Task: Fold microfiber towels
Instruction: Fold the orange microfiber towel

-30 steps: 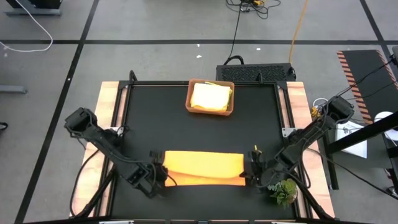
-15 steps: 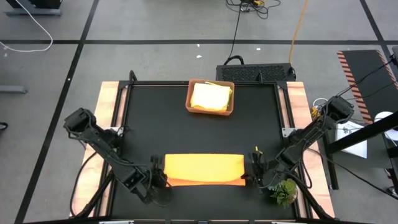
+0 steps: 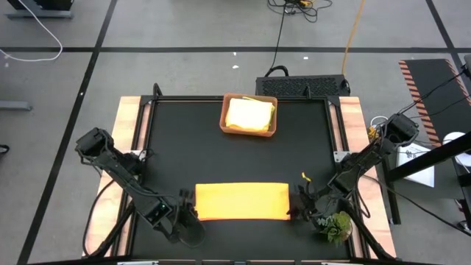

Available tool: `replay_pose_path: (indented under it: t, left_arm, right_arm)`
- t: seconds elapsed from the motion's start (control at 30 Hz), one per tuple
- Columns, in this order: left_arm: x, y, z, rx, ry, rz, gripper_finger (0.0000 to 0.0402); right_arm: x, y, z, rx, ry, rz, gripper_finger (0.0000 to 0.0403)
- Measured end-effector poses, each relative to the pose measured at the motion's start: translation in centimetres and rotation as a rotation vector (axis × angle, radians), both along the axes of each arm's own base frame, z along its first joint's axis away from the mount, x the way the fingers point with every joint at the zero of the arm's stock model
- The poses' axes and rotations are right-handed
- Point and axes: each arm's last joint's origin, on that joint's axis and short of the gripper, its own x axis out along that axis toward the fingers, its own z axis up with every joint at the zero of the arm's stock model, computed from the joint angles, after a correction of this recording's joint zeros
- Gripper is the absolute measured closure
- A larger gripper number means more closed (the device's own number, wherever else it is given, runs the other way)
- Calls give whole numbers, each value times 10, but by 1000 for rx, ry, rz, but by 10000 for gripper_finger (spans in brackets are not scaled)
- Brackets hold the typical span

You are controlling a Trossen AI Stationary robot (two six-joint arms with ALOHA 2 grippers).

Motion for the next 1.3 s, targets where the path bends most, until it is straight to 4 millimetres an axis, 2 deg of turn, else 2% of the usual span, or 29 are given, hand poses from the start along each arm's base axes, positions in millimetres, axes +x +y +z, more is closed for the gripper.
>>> replay_pose_path:
  t: [0.2,0.3,0.43,0.57,0.73,0.9,1.07,1.3]
  left_arm:
    - [-1,5,-1,73,-15,28,295]
    - [2,7,1,134,-92,67,295]
    - [10,12,2,131,-120,83,294]
    - [21,17,4,120,-156,81,293]
    - [36,25,8,108,-215,77,293]
    - [48,34,9,102,-267,82,293]
    - [52,45,-1,91,-302,105,293]
    - [44,63,-31,26,-269,147,293]
  right_arm:
    - [2,-1,2,-32,-43,-12,265]
    - [7,-8,1,-80,-74,-116,265]
    - [15,-22,1,-107,-87,-294,268]
    - [22,-35,-1,-124,-76,-389,267]
    - [25,-51,-7,-130,9,-487,267]
    - [18,-63,-18,-174,154,-561,267]
    - [6,-70,-29,-191,240,-618,268]
    - [2,-72,-34,-181,229,-626,268]
